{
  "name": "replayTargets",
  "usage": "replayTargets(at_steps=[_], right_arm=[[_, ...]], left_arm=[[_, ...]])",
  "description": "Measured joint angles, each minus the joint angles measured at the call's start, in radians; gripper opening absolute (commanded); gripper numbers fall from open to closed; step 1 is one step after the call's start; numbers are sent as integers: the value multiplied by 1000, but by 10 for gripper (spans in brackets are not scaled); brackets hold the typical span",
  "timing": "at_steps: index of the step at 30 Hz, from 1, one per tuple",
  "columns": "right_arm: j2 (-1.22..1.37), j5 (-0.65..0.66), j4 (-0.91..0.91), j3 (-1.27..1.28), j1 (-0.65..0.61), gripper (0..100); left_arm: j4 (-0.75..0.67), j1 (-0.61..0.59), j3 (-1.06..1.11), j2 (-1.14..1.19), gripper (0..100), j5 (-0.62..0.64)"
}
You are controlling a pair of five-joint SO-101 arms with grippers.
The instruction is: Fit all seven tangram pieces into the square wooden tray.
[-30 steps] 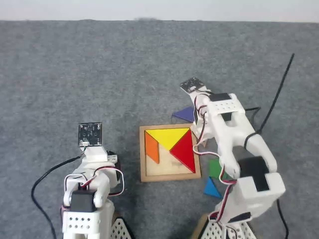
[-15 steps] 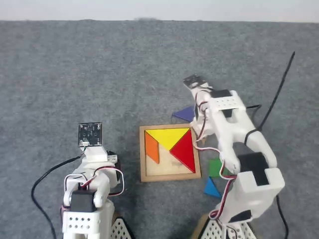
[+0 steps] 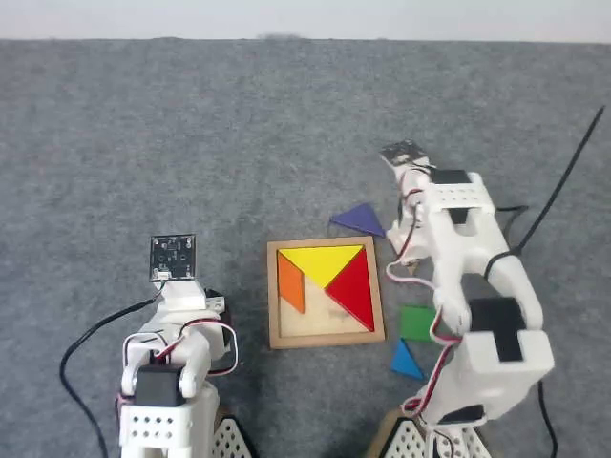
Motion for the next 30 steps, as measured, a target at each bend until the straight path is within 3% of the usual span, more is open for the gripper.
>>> replayTargets(at_steps=[5, 26, 30], right_arm=[[-29, -25, -17, 2, -48, 210], [129, -49, -66, -25, -6, 201], [129, -69, -60, -31, -5, 113]], left_arm=[[0, 0, 0, 0, 13, 0], [0, 0, 0, 0, 13, 0], [0, 0, 0, 0, 13, 0]])
